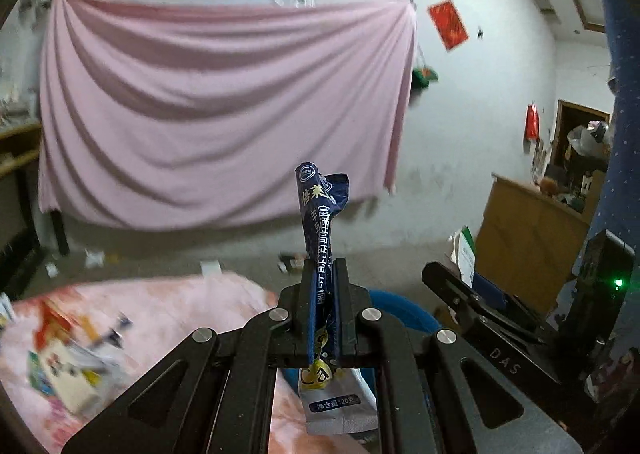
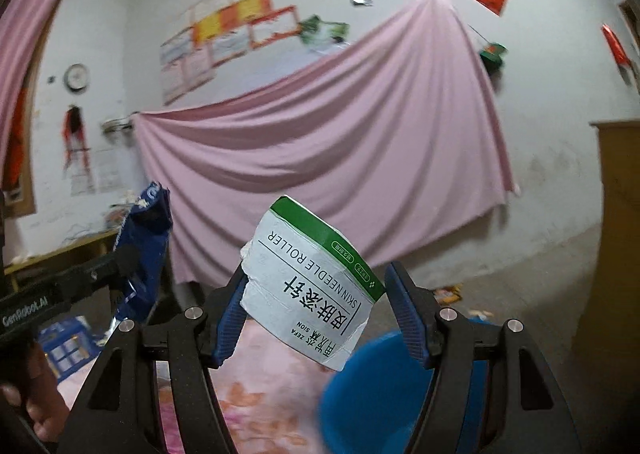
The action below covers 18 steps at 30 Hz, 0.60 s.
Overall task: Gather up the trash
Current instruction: 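Carry both items over the blue basin and open both tools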
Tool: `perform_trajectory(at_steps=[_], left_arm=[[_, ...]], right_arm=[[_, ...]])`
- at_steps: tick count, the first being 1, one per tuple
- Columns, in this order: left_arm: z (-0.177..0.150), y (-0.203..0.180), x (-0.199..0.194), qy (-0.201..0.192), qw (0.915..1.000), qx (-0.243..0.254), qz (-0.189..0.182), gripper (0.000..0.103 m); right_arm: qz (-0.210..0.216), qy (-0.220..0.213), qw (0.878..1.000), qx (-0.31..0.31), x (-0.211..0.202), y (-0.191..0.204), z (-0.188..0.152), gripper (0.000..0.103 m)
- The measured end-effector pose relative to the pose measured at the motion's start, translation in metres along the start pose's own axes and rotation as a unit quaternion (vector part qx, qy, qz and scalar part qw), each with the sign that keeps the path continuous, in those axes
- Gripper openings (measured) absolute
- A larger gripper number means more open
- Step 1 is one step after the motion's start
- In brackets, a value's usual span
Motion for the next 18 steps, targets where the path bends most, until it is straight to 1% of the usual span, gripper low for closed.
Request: perform_trajectory(at_steps=[4, 6, 9, 12, 18], left_arm=[[-0.007, -0.007, 0.023, 0.04, 0.9992, -0.006, 0.001, 0.005], [-0.011, -0.008, 0.039, 0.066, 0.9978, -0.005, 0.006, 0.005], [-0.019, -0.006, 0.052, 0.095, 0.9954, -0.014, 0.01, 0.005], [-0.029, 0.003, 0.064, 0.125, 0.9916, -0.028, 0.014, 0.005], [-0.039, 0.005, 0.082, 0.159, 0.9863, -0.04, 0.012, 0.007]], right_arm=[[-0.025, 0.033, 0.999, 0.014, 0.006, -0.024, -0.013, 0.065], [-0.041, 0.061, 0.997, 0.02, 0.013, -0.034, -0.02, 0.065], [-0.054, 0.087, 0.994, 0.029, 0.019, -0.047, -0.033, 0.065], [-0.063, 0.108, 0.991, 0.041, 0.024, -0.058, -0.04, 0.065], [-0.07, 0.141, 0.986, 0.063, 0.031, -0.071, -0.046, 0.068]])
Point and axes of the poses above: each gripper's, at about its wrist camera, not at the fingertips, and x roughly the way its jaws point, y to its left, z to its top, the point moved 3 cm from there along x, roughly the way its jaws point, and after that the axes turned 7 degrees about -x, right-handed, at the moved point
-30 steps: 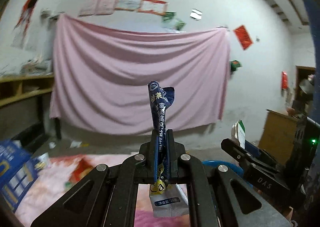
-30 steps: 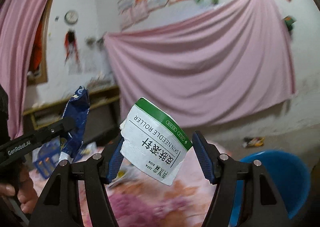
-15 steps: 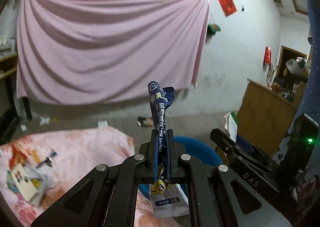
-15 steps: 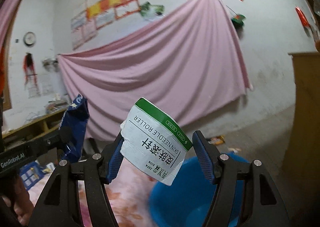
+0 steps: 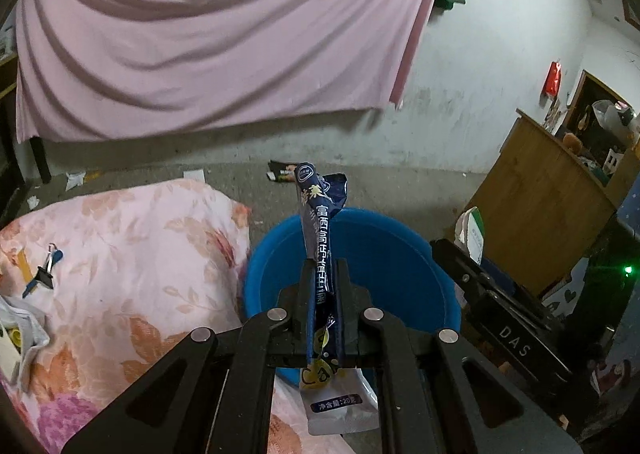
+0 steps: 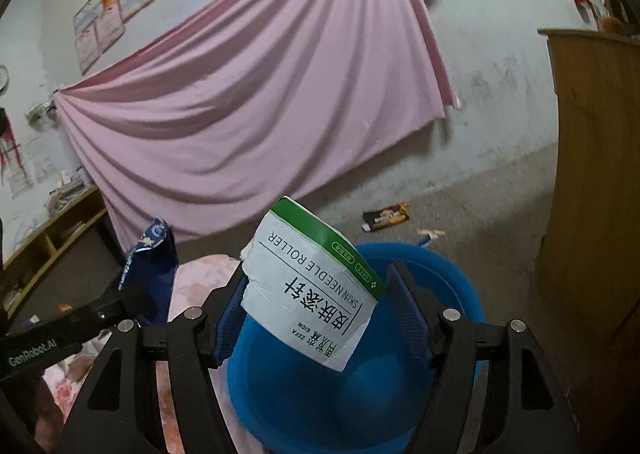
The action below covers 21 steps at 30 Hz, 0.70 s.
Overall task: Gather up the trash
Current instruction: 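Carry both items over the blue basin and open both tools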
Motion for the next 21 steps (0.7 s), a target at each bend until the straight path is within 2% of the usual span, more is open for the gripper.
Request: perform_trajectory(at_steps=[1, 3, 5, 16, 21], left_arm=[[0.0, 0.0, 0.003, 0.005, 1.0, -0.001, 0.001, 0.009], [0.0, 0.002, 0.005, 0.009, 0.9999, -0.005, -0.001, 0.027], [0.0, 0.003, 0.004, 0.003, 0.9999, -0.014, -0.006, 0.034], [0.006, 0.008, -0.008, -0.016, 0.9997, -0.014, 0.016, 0.036], [0.008, 0.016, -0.023, -0.043, 0.9985, -0.009, 0.033, 0.046]], right_arm=[[-0.001, 0.004, 1.0, 0.003, 0.003, 0.0, 0.001, 0.069], [-0.001, 0.012, 1.0, 0.01, 0.008, -0.002, 0.002, 0.07], [0.0, 0.019, 1.0, 0.018, 0.01, -0.006, 0.001, 0.07], [-0.006, 0.024, 0.999, 0.029, 0.009, -0.013, 0.001, 0.072], [-0.004, 0.017, 1.0, 0.022, 0.008, -0.011, 0.002, 0.078]])
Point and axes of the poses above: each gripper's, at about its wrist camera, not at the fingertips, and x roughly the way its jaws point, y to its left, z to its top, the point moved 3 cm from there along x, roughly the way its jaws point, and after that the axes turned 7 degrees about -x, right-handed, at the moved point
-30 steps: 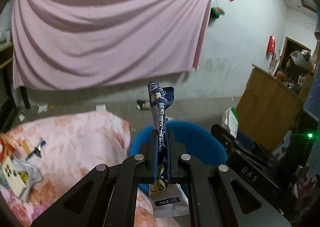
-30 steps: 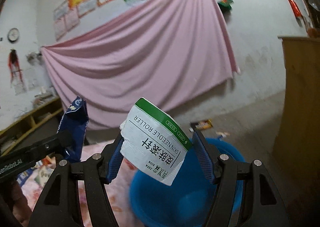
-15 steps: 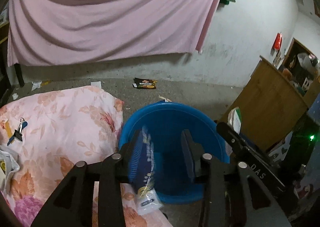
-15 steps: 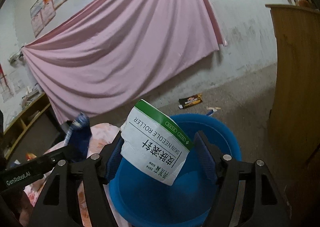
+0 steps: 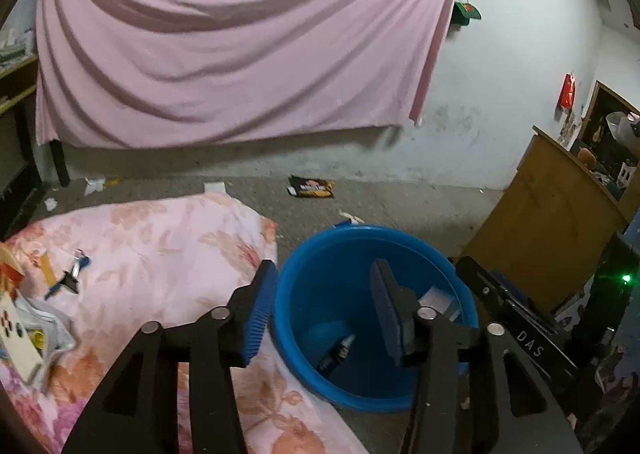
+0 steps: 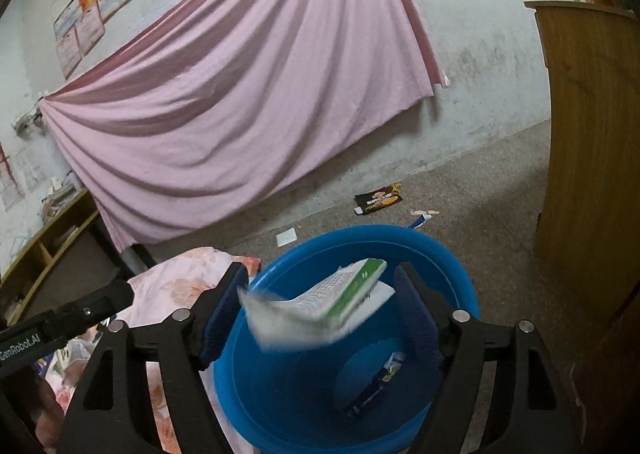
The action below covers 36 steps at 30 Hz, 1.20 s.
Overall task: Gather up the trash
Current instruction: 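Carry both items over the blue basin and open both tools, then move both tools back toward the bed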
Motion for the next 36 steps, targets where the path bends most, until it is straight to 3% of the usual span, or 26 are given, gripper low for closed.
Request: perform_trajectory(at_steps=[4, 6, 9, 11, 15, 23, 31, 36], left_arm=[[0.004, 0.01, -0.019, -0.034, 0.9991, 0.005, 0.023, 0.06], [0.006, 0.016, -0.03, -0.054, 0.998, 0.004, 0.032, 0.079], [0.008, 0.028, -0.047, -0.095, 0.9944, -0.006, 0.045, 0.097], [0.009, 0.038, -0.062, -0.134, 0.9896, -0.016, 0.052, 0.098], [0.007, 0.056, -0.085, -0.177, 0.9821, -0.023, 0.059, 0.099], [0.0, 0.104, -0.139, -0.265, 0.9592, -0.032, 0.095, 0.099], [-0.016, 0.156, -0.183, -0.31, 0.9382, -0.049, 0.146, 0.099], [-0.029, 0.193, -0.201, -0.309, 0.9329, -0.064, 0.174, 0.099]], right_arm=[[0.0, -0.011, 1.0, -0.007, -0.003, 0.005, 0.002, 0.082], [0.0, -0.023, 1.0, -0.012, -0.006, 0.01, 0.005, 0.086], [0.0, -0.046, 0.999, -0.022, -0.012, 0.018, 0.01, 0.097], [0.002, -0.067, 0.997, -0.028, -0.018, 0.025, 0.015, 0.103], [0.019, -0.117, 0.992, -0.045, -0.032, 0.046, 0.024, 0.103], [0.053, -0.214, 0.971, -0.089, -0.059, 0.097, 0.033, 0.103], [0.078, -0.28, 0.946, -0.144, -0.074, 0.158, 0.028, 0.103], [0.094, -0.284, 0.937, -0.179, -0.068, 0.196, 0.02, 0.103]])
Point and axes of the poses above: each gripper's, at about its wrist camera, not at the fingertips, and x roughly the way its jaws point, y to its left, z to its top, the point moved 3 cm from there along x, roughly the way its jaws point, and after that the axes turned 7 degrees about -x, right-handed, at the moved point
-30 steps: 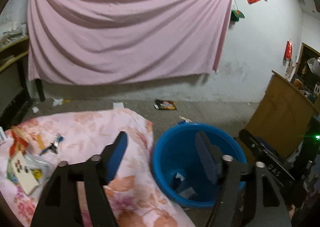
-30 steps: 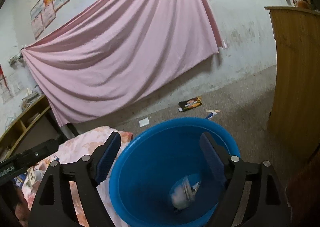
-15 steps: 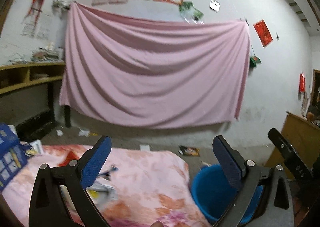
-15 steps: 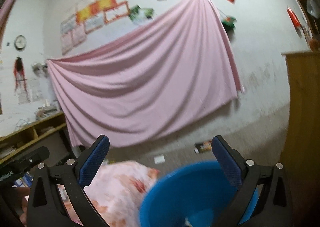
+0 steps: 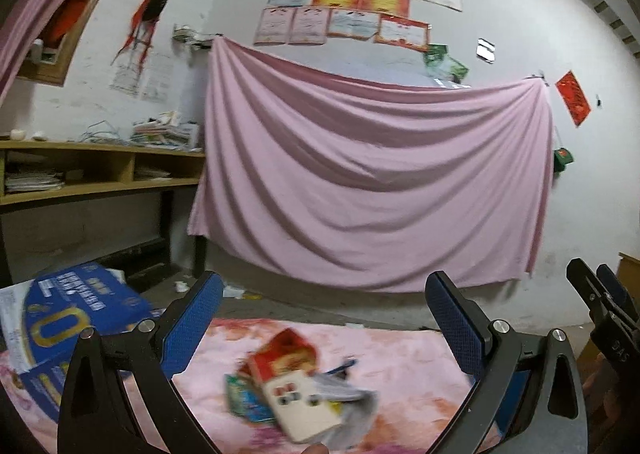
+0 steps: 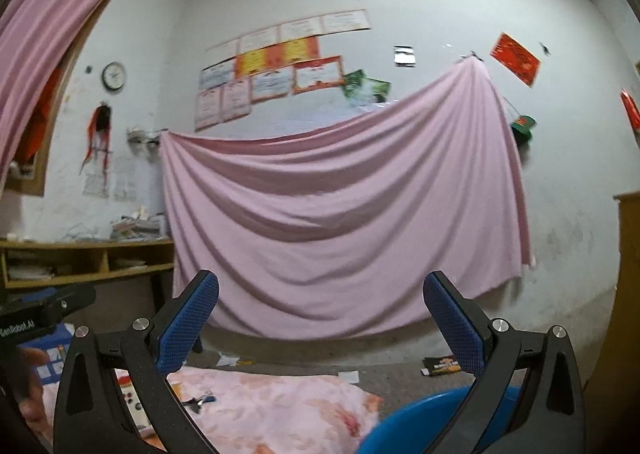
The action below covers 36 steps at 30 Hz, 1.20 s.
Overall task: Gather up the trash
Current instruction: 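Move both tools back toward the bed, then grasp the white phone case with the left tool while the right tool grasps the grey mask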
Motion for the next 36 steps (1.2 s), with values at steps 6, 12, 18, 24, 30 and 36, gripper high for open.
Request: perform_trajectory(at_steps=[6, 12, 18, 24, 30, 36], left_arm=[[-0.014, 0.035, 0.003, 0.035, 0.9992, -0.005, 0.017, 0.099], [-0.037, 0.056, 0.016, 0.107, 0.994, -0.004, 0.025, 0.099], [-0.06, 0.069, 0.036, 0.19, 0.9811, -0.012, 0.032, 0.098], [-0.076, 0.083, 0.063, 0.269, 0.9613, -0.058, 0.009, 0.065], [-0.09, 0.081, 0.079, 0.323, 0.9427, -0.081, -0.024, 0.041], [-0.103, 0.073, 0.09, 0.361, 0.9271, -0.094, -0.041, 0.025]], right_arm=[[0.031, 0.023, 0.999, -0.03, 0.017, 0.036, -0.008, 0.103], [0.074, 0.082, 0.993, -0.041, 0.037, 0.067, -0.027, 0.103], [0.131, 0.172, 0.976, -0.015, 0.059, 0.089, -0.052, 0.103], [0.173, 0.259, 0.95, -0.025, 0.077, 0.115, -0.077, 0.09], [0.203, 0.319, 0.925, -0.035, 0.088, 0.136, -0.099, 0.069], [0.222, 0.358, 0.906, -0.025, 0.101, 0.144, -0.111, 0.058]])
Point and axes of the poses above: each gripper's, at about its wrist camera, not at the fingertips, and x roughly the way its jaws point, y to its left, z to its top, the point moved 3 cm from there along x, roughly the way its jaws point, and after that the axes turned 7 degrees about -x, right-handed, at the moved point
